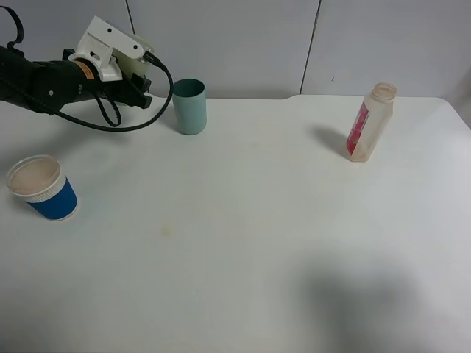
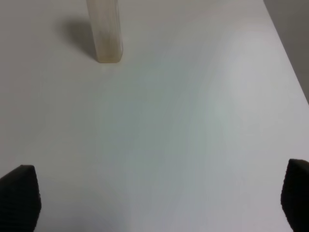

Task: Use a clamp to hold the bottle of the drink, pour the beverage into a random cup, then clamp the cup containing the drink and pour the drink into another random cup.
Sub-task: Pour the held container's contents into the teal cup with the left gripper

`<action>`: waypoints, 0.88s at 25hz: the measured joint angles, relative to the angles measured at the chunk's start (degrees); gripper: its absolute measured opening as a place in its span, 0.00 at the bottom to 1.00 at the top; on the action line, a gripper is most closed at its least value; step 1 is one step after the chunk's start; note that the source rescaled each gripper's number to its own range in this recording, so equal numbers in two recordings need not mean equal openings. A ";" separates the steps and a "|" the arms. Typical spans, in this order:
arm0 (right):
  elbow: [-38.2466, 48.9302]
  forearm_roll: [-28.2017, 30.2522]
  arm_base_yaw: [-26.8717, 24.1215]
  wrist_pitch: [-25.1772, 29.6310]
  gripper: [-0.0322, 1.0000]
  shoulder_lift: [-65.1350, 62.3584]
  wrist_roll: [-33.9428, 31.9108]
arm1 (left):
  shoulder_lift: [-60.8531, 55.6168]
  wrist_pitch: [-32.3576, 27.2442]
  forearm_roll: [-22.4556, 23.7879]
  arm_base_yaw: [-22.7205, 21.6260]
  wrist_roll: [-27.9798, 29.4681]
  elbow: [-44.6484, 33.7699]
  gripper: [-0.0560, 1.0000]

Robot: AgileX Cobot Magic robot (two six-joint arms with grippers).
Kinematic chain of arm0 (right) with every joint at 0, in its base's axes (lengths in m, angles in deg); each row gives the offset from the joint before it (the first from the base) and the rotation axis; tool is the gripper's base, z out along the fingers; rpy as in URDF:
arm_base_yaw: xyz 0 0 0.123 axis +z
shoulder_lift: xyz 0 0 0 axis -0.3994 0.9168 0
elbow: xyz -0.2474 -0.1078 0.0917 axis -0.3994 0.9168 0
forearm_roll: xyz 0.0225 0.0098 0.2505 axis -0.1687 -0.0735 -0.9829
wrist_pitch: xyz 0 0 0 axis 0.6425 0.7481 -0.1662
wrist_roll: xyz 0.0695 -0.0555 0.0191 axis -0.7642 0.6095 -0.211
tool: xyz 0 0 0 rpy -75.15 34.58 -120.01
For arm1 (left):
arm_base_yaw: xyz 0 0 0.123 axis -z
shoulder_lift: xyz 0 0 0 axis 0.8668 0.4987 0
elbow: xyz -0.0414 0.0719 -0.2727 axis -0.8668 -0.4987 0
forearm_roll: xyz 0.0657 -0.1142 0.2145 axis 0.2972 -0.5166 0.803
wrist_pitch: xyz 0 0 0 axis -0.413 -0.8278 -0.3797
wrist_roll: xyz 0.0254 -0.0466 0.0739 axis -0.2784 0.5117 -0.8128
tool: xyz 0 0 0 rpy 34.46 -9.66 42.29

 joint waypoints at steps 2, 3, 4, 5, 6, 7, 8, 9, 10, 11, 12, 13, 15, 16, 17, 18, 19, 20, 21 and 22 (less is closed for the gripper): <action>0.00 0.00 0.00 0.00 1.00 0.00 0.00 | 0.00 0.14 -1.03 0.00 -0.76 0.00 0.08; 0.00 0.00 0.00 0.00 1.00 0.00 0.00 | 0.00 0.17 -1.16 0.00 -0.90 0.00 0.08; 0.00 0.00 0.00 0.00 1.00 0.00 0.00 | 0.00 0.25 -1.31 0.00 -1.04 0.00 0.08; 0.00 0.00 0.00 0.00 1.00 0.00 0.00 | 0.00 0.49 -1.51 0.00 -1.04 0.00 0.08; 0.00 0.00 0.00 0.00 1.00 0.00 0.00 | 0.05 1.22 -2.33 0.00 -1.04 0.00 0.08; 0.00 0.00 0.00 0.00 1.00 0.00 0.00 | 0.20 1.74 -2.68 0.00 -1.04 0.00 0.08; 0.00 0.00 0.00 0.00 1.00 0.00 0.00 | 0.32 1.87 -2.87 0.00 -1.04 0.00 0.08; 0.00 0.00 0.00 0.00 1.00 0.00 0.00 | 0.60 2.19 -3.00 0.00 -1.04 0.00 0.08; 0.00 0.00 0.00 0.00 1.00 0.00 0.00 | 0.86 2.36 -3.00 0.00 -1.04 0.00 0.08; 0.00 0.00 0.00 0.00 1.00 0.00 0.00 | 1.14 2.43 -3.12 0.00 -1.04 0.06 0.08; 0.00 0.00 0.00 0.00 1.00 0.00 0.00 | 1.59 2.49 -3.12 0.00 -1.04 0.19 0.08; 0.00 0.00 0.00 0.00 1.00 0.00 0.00 | 2.02 2.49 -3.12 0.00 -1.04 0.77 0.08; 0.00 0.00 0.00 0.00 1.00 0.00 0.00 | 2.86 2.61 -3.12 0.00 -1.04 1.99 0.08; 0.00 0.00 0.00 0.00 1.00 0.00 0.00 | 3.03 2.61 -3.12 0.00 -1.04 2.39 0.08; 0.00 0.00 0.00 0.00 1.00 0.00 0.00 | 3.67 2.61 -3.12 0.00 -1.04 3.46 0.08; 0.00 0.00 0.00 0.00 1.00 0.00 0.00 | 4.65 2.88 -3.12 0.00 -1.04 5.06 0.08; 0.00 0.00 0.00 0.00 1.00 0.00 0.00 | 4.65 2.88 -3.12 0.00 -1.04 5.06 0.08; 0.00 0.00 0.00 0.00 1.00 0.00 0.00 | 4.93 3.03 -3.12 0.00 -1.04 5.63 0.08; 0.00 0.00 0.00 0.00 1.00 0.00 0.00 | 5.33 3.02 -3.12 0.00 -1.04 6.11 0.08; 0.00 0.00 0.00 0.00 1.00 0.00 0.00 | 5.72 3.09 -3.12 0.00 -1.04 6.64 0.08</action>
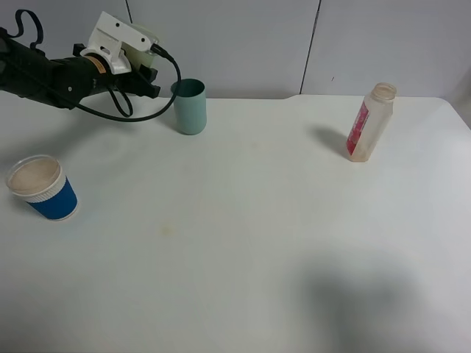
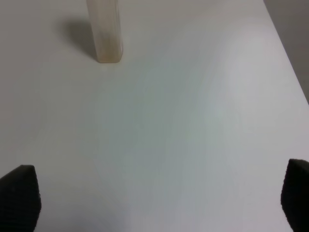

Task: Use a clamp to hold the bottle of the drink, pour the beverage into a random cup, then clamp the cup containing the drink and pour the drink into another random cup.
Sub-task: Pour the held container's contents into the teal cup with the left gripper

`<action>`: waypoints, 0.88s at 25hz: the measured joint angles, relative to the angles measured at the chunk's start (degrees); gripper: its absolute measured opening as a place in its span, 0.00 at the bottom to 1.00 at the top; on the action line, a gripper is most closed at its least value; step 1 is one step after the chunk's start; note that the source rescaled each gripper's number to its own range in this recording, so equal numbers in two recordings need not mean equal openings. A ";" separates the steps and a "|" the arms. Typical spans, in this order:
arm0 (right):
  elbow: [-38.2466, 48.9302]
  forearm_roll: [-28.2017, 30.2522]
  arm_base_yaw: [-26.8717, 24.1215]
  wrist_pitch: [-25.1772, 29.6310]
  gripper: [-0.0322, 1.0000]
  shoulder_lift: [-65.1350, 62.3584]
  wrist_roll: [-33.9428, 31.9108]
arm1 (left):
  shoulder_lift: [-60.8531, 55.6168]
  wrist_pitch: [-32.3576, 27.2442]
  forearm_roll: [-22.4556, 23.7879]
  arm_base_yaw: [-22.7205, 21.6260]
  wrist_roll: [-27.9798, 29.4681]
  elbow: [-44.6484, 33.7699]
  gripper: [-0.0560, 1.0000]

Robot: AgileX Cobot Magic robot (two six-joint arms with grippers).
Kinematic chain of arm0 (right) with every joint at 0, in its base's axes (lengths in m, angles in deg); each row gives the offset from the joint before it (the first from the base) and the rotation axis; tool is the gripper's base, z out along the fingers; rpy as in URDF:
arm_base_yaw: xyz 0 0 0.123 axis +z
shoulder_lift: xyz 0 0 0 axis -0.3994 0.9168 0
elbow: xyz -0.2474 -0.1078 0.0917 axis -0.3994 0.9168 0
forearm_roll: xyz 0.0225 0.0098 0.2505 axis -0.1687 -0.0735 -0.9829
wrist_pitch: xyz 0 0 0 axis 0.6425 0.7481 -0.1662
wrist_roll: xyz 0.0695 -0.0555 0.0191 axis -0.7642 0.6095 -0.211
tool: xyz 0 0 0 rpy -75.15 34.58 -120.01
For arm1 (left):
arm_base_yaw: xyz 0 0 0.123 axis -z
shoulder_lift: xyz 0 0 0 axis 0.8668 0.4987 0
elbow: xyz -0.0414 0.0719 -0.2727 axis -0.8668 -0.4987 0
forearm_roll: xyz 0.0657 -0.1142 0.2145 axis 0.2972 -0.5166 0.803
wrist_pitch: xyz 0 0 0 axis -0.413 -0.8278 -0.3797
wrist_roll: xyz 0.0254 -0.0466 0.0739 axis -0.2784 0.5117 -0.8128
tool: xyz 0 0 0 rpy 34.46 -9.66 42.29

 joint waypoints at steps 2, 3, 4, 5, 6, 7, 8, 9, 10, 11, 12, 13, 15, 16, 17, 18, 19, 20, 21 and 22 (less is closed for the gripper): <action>0.00 0.00 0.00 0.00 1.00 0.00 0.00 | 0.58 0.06 0.00 0.00 0.00 0.77 0.08; 0.00 0.00 0.00 0.00 1.00 0.00 0.00 | 1.05 0.06 0.00 0.00 0.00 1.13 0.08; 0.00 0.00 0.00 0.00 1.00 0.00 0.00 | 1.25 0.06 0.00 0.00 0.00 1.41 0.08; 0.00 0.00 0.00 0.00 1.00 0.00 0.00 | 1.75 0.06 0.00 0.00 0.00 1.86 0.08; 0.00 0.00 0.00 0.00 1.00 0.00 0.00 | 1.98 0.06 0.00 0.00 0.00 2.07 0.08; 0.00 0.00 0.00 0.00 1.00 0.00 0.00 | 1.98 0.06 0.00 0.00 0.00 2.07 0.08; 0.00 0.00 0.00 0.00 1.00 0.00 0.00 | 2.59 0.06 0.00 0.06 0.00 2.60 0.08; 0.00 0.00 0.00 0.00 1.00 0.00 0.00 | 2.59 0.06 0.00 0.06 0.00 2.60 0.08; 0.00 0.00 0.00 0.00 1.00 0.00 0.00 | 3.65 0.06 0.19 0.33 0.00 3.41 0.08; 0.00 0.00 0.00 0.00 1.00 0.00 0.00 | 4.02 0.06 0.45 0.74 0.05 3.83 0.08; 0.00 0.00 0.00 0.00 1.00 0.00 0.00 | 4.02 0.06 0.45 0.74 0.05 3.83 0.08; 0.00 0.00 0.00 0.00 1.00 0.00 0.00 | 4.15 0.06 1.29 0.90 0.05 3.94 0.08; 0.00 0.00 0.00 0.00 1.00 0.00 0.00 | 4.15 0.06 2.49 1.02 0.05 4.02 0.08; 0.00 0.00 0.00 0.00 1.00 0.00 0.00 | 4.15 0.06 3.02 1.02 0.05 4.01 0.08; 0.00 0.00 0.00 0.00 1.00 0.00 0.00 | 4.15 0.06 3.16 1.02 0.05 4.01 0.08; 0.00 0.00 0.00 0.00 1.00 0.00 0.00 | 4.15 0.06 3.30 1.02 0.05 4.01 0.08; 0.00 0.00 0.00 0.00 1.00 0.00 0.00 | 4.15 0.06 3.57 1.02 0.05 4.01 0.08; 0.00 0.00 0.00 0.00 1.00 0.00 0.00 | 4.15 0.06 3.95 1.02 0.05 4.01 0.08; 0.00 0.00 0.00 0.00 1.00 0.00 0.00 | 4.15 0.06 3.95 1.02 0.05 4.01 0.08; 0.00 0.00 0.00 0.00 1.00 0.00 0.00 | 4.15 0.06 4.63 1.02 0.05 4.01 0.08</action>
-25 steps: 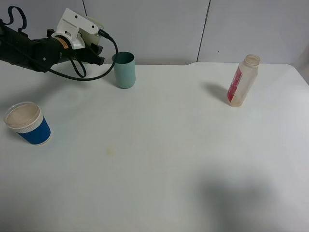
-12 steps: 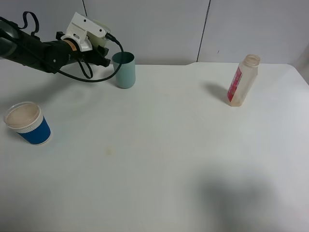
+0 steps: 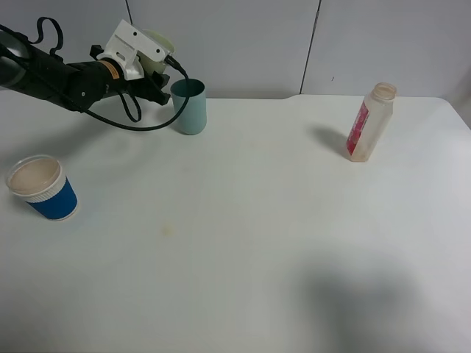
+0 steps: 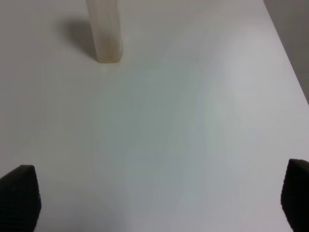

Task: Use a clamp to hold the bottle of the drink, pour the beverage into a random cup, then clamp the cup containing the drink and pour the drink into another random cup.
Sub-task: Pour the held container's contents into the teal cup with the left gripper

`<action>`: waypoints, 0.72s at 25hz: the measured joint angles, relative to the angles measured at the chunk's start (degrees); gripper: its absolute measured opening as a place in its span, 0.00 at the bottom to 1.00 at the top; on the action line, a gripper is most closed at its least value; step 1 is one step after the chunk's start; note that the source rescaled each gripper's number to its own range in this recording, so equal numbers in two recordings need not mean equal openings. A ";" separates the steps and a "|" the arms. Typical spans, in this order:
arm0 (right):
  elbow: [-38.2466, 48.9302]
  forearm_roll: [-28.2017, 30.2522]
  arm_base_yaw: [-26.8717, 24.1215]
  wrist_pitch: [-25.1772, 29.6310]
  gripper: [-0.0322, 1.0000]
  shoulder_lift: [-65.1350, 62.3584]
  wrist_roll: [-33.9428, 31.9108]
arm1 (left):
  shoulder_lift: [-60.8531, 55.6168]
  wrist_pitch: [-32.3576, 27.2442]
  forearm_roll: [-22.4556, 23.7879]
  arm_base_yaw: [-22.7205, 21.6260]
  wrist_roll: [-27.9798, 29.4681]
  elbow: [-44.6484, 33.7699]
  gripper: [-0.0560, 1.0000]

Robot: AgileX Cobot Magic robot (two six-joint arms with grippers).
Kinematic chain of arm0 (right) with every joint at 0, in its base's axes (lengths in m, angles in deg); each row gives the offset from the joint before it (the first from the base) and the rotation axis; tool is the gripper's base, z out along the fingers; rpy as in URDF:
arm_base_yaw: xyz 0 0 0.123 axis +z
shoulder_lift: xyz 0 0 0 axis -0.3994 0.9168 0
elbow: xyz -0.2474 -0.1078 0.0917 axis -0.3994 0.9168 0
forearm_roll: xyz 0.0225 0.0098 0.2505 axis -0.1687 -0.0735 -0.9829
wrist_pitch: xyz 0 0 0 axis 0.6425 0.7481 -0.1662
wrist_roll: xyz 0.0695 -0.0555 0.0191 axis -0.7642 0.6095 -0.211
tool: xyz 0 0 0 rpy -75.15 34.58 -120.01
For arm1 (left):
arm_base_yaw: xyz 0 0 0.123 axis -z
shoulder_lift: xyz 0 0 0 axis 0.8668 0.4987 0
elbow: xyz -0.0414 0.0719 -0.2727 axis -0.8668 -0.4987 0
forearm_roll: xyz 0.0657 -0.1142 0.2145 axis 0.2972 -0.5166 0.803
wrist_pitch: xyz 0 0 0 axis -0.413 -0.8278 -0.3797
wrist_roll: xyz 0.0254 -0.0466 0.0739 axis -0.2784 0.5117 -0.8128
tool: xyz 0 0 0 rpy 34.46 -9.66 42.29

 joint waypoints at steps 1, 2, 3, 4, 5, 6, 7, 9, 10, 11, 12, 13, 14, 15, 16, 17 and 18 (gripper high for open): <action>0.00 0.00 0.00 0.00 1.00 0.00 0.00 | 0.00 0.00 0.56 0.00 0.00 0.00 0.08; 0.00 0.00 0.00 0.00 1.00 0.00 0.00 | 0.00 0.00 0.94 0.00 -0.06 0.00 0.08; 0.00 0.00 0.00 0.00 1.00 0.00 0.00 | 0.00 0.00 0.94 0.00 -0.19 0.00 0.08; 0.00 0.00 0.00 0.00 1.00 0.00 0.00 | 0.00 0.00 0.94 0.00 -0.31 0.00 0.08; 0.00 0.00 0.00 0.00 1.00 0.00 0.00 | 0.02 0.00 1.00 0.00 -0.64 0.00 0.08; 0.00 0.00 0.00 0.00 1.00 0.00 0.00 | 0.02 0.00 1.00 0.00 -0.64 0.00 0.08; 0.00 0.00 0.00 0.00 1.00 0.00 0.00 | 0.12 0.06 1.00 0.00 -1.29 0.00 0.08; 0.00 0.00 0.00 0.00 1.00 0.00 0.00 | 0.50 0.07 1.09 0.00 -2.48 0.00 0.08; 0.00 0.00 0.00 0.00 1.00 0.00 0.00 | 0.56 0.07 1.09 0.00 -2.54 0.00 0.08; 0.00 0.00 0.00 0.00 1.00 0.00 0.00 | 0.62 0.12 1.09 0.00 -2.60 0.00 0.08; 0.00 0.00 0.00 0.00 1.00 0.00 0.00 | 0.62 0.12 1.09 0.00 -2.65 0.00 0.08; 0.00 0.00 0.00 0.00 1.00 0.00 0.00 | 0.68 0.12 1.21 0.00 -2.65 0.00 0.08; 0.00 0.00 0.00 0.00 1.00 0.00 0.00 | 0.68 0.12 1.57 0.00 -2.72 0.00 0.08; 0.00 0.00 0.00 0.00 1.00 0.00 0.00 | 0.68 0.12 1.57 0.00 -2.72 0.00 0.08; 0.00 0.00 0.00 0.00 1.00 0.00 0.00 | 0.68 0.12 2.54 0.00 -2.83 0.00 0.08; 0.00 0.00 0.00 0.00 1.00 0.00 0.00 | 0.68 0.23 3.00 0.00 -2.83 0.00 0.08; 0.00 0.00 0.00 0.00 1.00 0.00 0.00 | 0.68 0.23 3.85 0.00 -2.83 0.00 0.08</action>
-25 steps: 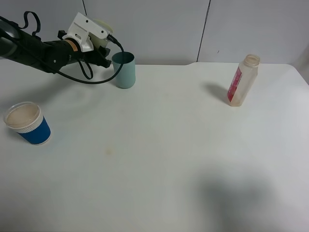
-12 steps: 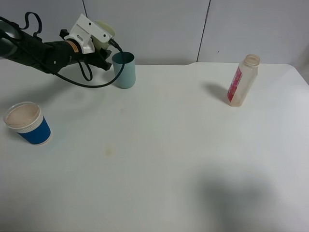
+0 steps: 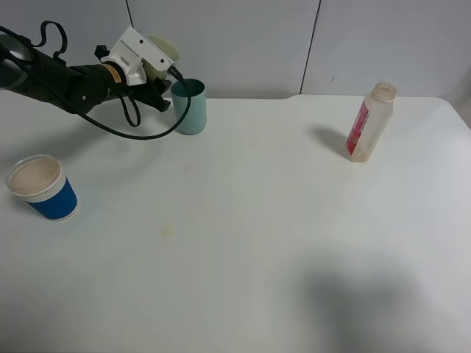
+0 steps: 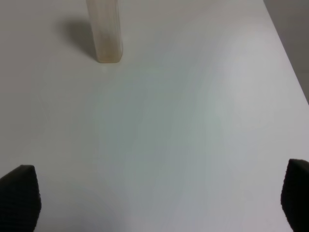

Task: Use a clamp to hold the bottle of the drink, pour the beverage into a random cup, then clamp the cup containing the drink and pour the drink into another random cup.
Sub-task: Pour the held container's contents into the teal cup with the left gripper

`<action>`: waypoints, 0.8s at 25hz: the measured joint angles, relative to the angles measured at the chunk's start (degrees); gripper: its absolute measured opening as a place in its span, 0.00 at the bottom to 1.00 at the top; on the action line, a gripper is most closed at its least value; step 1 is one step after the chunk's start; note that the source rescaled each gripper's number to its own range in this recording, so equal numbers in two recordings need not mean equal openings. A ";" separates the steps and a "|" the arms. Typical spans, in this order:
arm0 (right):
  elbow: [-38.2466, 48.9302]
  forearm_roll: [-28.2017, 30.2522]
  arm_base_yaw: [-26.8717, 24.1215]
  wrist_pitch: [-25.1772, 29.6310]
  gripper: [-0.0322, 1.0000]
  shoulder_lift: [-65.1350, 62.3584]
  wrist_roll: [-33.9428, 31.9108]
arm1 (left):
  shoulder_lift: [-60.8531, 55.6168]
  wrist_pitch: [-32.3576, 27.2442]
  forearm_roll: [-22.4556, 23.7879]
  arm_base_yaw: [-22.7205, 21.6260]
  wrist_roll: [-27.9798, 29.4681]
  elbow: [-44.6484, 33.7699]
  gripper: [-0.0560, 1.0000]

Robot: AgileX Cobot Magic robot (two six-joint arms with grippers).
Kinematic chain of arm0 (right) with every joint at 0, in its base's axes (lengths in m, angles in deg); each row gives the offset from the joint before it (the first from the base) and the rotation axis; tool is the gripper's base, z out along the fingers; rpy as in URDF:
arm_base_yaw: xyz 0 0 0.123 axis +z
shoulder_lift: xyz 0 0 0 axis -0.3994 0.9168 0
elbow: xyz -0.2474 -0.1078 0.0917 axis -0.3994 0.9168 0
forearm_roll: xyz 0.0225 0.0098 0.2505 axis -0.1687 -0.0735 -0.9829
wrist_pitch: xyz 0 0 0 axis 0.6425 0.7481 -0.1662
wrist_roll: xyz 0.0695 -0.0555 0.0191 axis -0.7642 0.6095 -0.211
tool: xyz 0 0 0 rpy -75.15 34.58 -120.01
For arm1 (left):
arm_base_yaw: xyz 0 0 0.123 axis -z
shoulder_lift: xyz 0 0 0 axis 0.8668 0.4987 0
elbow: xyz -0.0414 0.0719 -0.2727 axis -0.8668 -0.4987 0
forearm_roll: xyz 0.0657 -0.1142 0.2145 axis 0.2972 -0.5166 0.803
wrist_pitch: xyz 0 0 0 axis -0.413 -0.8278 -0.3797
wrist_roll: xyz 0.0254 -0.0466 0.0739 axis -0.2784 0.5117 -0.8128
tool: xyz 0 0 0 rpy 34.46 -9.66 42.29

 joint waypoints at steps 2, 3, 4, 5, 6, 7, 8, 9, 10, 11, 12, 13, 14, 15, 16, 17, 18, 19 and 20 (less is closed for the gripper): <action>0.00 0.00 0.00 0.00 1.00 0.00 0.00 | 0.00 0.00 0.63 0.00 0.00 0.00 0.08; 0.00 0.00 0.00 0.00 1.00 0.00 0.00 | 0.00 0.00 1.10 0.00 -0.11 0.00 0.08; 0.00 0.00 0.00 0.00 1.00 0.00 0.00 | 0.00 0.00 1.49 0.00 -0.29 0.00 0.08; 0.00 0.00 0.00 0.00 1.00 0.00 0.00 | 0.00 0.00 1.86 0.00 -0.46 0.00 0.08; 0.00 0.00 0.00 0.00 1.00 0.00 0.00 | 0.00 0.00 2.18 0.00 -0.67 0.00 0.08; 0.00 0.00 0.00 0.00 1.00 0.00 0.00 | 0.00 0.00 2.57 0.00 -1.01 0.00 0.08; 0.00 0.00 0.00 0.00 1.00 0.00 0.00 | 0.00 0.00 2.57 0.00 -1.01 0.00 0.08; 0.00 0.00 0.00 0.00 1.00 0.00 0.00 | 0.00 0.02 3.06 0.00 -1.90 0.00 0.08; 0.00 0.00 0.00 0.00 1.00 0.00 0.00 | 0.00 0.02 3.16 0.00 -2.32 0.00 0.08; 0.00 0.00 0.00 0.00 1.00 0.00 0.00 | 0.00 0.02 3.16 0.00 -2.32 0.00 0.08; 0.00 0.00 0.00 0.00 1.00 0.00 0.00 | 0.00 0.02 3.27 0.00 -2.70 0.00 0.08; 0.00 0.00 0.00 0.00 1.00 0.00 0.00 | 0.00 0.02 3.27 0.00 -2.97 0.00 0.08; 0.00 0.00 0.00 0.00 1.00 0.00 0.00 | 0.00 0.02 3.29 0.00 -3.32 0.00 0.08; 0.00 0.00 0.00 0.00 1.00 0.00 0.00 | 0.00 0.02 3.34 0.00 -3.45 0.02 0.08; 0.00 0.00 0.00 0.00 1.00 0.00 0.00 | 0.00 0.02 3.34 0.00 -3.58 0.02 0.08; 0.00 0.00 0.00 0.00 1.00 0.00 0.00 | 0.00 -0.05 3.40 -0.21 -4.12 0.33 0.08; 0.00 0.00 0.00 0.00 1.00 0.00 0.00 | 0.04 -0.17 3.40 -0.28 -4.30 0.82 0.08; 0.00 0.00 0.00 0.00 1.00 0.00 0.00 | 0.04 -0.17 3.40 -0.28 -4.30 0.82 0.08; 0.00 0.00 0.00 0.00 1.00 0.00 0.00 | 0.04 -0.34 3.40 -0.42 -4.30 1.22 0.08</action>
